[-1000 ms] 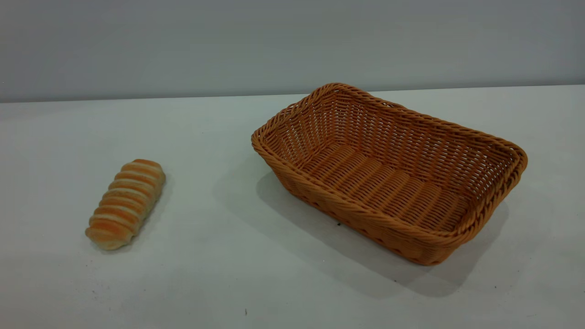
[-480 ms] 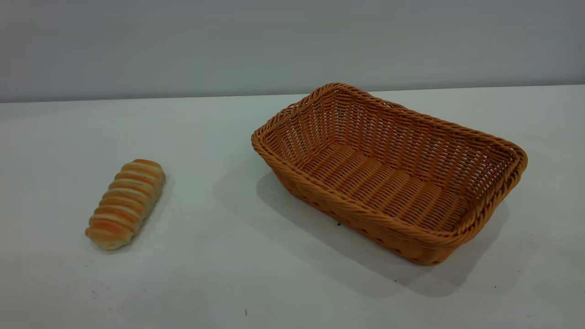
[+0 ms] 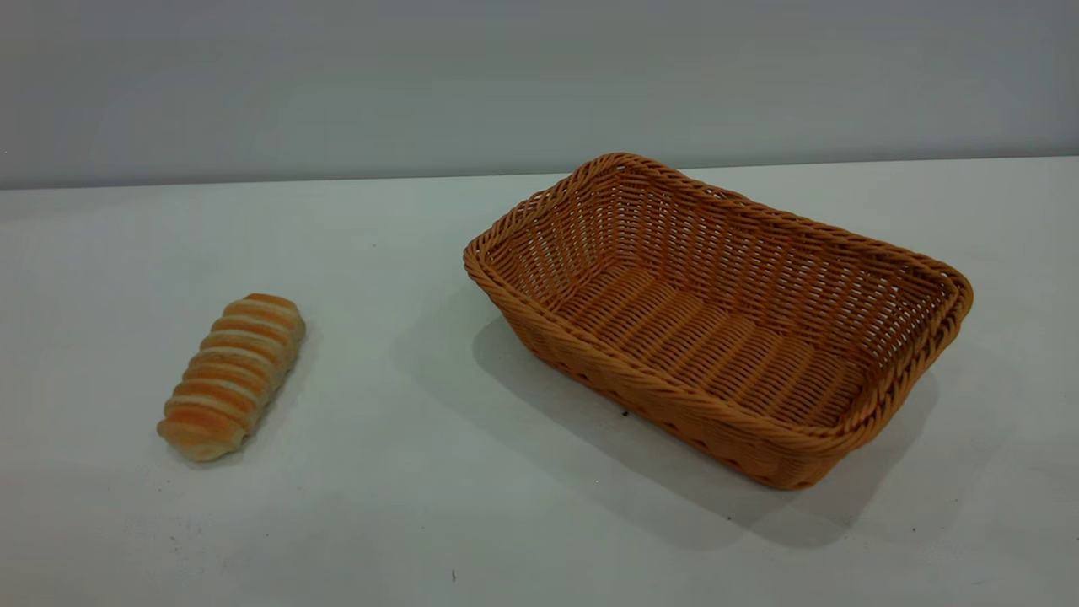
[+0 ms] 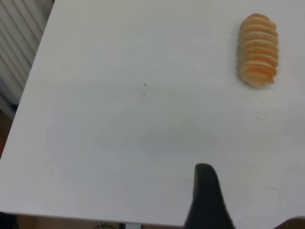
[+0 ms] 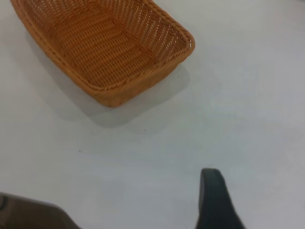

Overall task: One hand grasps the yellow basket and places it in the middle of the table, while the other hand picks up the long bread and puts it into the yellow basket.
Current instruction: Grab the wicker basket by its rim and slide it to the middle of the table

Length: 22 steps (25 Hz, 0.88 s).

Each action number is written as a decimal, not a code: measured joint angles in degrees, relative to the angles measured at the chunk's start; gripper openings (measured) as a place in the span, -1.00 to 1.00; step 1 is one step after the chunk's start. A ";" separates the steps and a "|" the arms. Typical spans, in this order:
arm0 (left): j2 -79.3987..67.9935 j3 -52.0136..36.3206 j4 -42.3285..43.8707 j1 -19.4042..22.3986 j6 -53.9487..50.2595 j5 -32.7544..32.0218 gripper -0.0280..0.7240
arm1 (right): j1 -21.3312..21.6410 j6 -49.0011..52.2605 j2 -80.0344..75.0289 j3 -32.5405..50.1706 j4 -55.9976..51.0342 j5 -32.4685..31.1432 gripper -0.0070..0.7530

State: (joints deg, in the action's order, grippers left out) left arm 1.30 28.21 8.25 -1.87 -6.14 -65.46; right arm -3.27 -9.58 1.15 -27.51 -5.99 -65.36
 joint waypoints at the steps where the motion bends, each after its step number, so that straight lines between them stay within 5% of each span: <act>1: 0.00 0.00 0.00 0.00 0.15 0.02 0.57 | 0.00 0.00 0.00 0.00 0.00 0.00 0.29; 13: 0.00 0.18 0.13 0.00 3.48 2.45 0.57 | 0.00 0.21 0.00 -0.14 -0.99 1.09 0.29; 22: -8.90 3.01 0.01 0.00 -1.96 12.51 0.57 | 0.00 1.04 -28.49 -1.20 -11.54 19.13 0.28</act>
State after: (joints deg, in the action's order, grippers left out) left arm -7.61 31.22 8.26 -1.87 -8.10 -52.96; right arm -3.27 -8.54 -27.35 -28.70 -17.54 -46.23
